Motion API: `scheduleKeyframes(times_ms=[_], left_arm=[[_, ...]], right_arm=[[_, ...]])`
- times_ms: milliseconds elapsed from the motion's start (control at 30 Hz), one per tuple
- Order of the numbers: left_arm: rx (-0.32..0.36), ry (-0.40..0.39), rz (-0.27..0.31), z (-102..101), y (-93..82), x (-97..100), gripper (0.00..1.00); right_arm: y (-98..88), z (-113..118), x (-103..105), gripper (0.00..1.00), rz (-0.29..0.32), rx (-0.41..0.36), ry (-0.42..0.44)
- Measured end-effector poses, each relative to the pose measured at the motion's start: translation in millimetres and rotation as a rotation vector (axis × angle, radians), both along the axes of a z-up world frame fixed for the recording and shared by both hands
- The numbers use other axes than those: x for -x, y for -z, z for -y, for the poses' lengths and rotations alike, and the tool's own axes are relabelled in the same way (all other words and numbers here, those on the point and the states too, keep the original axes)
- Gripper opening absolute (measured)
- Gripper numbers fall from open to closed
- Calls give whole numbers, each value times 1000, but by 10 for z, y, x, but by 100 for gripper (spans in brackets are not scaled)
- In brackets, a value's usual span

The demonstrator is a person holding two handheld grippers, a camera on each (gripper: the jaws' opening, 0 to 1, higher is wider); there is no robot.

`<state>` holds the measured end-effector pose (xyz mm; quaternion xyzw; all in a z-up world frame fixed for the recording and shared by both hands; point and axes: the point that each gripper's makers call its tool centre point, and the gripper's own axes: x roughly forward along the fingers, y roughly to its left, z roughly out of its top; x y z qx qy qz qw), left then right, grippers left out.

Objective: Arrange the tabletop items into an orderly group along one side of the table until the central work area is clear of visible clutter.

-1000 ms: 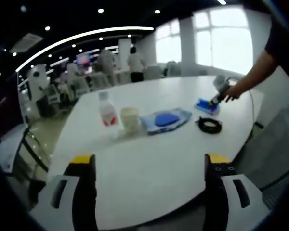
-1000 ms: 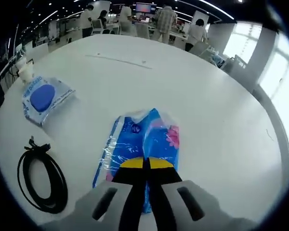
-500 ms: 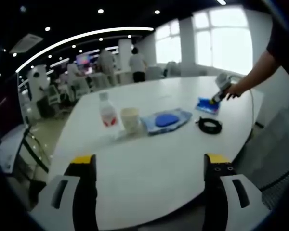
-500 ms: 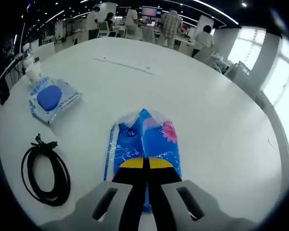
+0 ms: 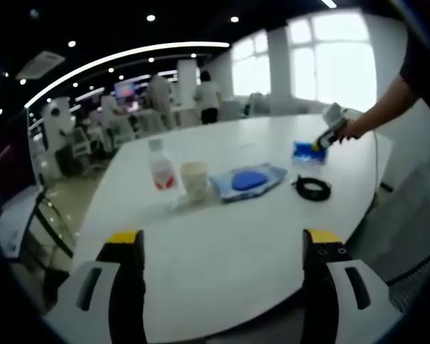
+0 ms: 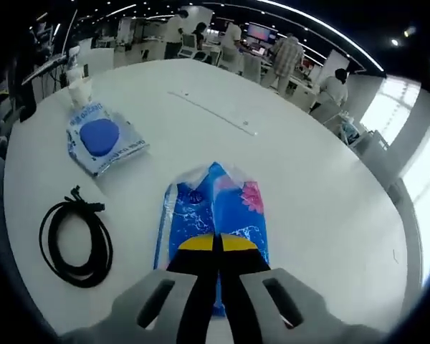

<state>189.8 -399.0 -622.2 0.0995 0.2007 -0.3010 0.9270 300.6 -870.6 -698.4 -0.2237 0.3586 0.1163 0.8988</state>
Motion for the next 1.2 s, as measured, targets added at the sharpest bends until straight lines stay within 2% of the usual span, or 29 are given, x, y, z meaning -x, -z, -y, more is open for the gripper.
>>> scheduleKeyframes(times_ms=[267,533,733,833,1200], left_arm=[[-2,-1,1,-3,0,-5,88],[-11,-3,-3,-18,19,-8,88],[-17,-3,-4,-23,29,-6,88],[-19,-5,-4,-25,28,-7,88],[-27,-1,-7,-22,42,-2,87]], right_arm=[[-81,-171,-50,0,-9,17,-136],[-49,-363,-60,0,-39,25,-266],[-22,-454,-93,0,-47,74,-371],[29,-466,-97,0,-64,129,-431],[206,-459,-50,0,-110,199,-473]])
